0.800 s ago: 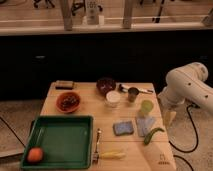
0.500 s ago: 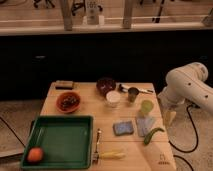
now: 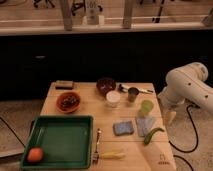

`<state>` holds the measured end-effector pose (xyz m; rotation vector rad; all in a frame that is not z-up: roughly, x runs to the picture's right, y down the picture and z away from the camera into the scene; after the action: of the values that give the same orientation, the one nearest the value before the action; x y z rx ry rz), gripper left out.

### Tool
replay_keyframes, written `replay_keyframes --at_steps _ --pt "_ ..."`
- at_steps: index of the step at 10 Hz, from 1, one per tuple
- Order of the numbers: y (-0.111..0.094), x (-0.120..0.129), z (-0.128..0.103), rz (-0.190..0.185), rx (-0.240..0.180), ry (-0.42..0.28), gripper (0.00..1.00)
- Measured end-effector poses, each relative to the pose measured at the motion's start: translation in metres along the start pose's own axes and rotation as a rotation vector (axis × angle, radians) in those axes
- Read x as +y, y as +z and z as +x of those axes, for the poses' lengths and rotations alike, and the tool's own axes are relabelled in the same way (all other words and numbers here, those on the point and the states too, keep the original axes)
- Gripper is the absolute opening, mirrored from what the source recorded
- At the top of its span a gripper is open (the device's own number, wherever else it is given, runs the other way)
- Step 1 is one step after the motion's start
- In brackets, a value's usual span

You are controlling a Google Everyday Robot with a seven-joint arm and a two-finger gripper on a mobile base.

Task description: Place sponge in tray

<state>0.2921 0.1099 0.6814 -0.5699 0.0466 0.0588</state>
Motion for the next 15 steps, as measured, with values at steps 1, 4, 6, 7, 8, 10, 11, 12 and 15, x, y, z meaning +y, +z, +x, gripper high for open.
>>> replay_keyframes --at_steps 1,4,6,7,8,10,11,12,15 --pt "0.0 0.0 0.0 0.0 0.0 0.0 0.8" --pt "0.0 0.0 0.0 0.0 0.0 0.0 0.8" --pt "0.0 0.0 0.0 0.0 0.0 -0.001 0.8" --pt "0.003 0.002 -0.002 0.0 0.006 -0.003 0.8" --pt "0.011 0.004 -0.014 0.001 0.01 -0.014 0.8" --pt "0.018 0.006 -0.03 0.002 0.013 -0.029 0.8" --pt "0.022 0.008 -0.032 0.005 0.018 -0.039 0.8" --pt "0.026 0.01 -0.034 0.007 0.022 -0.046 0.8" --pt "0.042 0.012 -0.066 0.016 0.035 -0.098 0.8"
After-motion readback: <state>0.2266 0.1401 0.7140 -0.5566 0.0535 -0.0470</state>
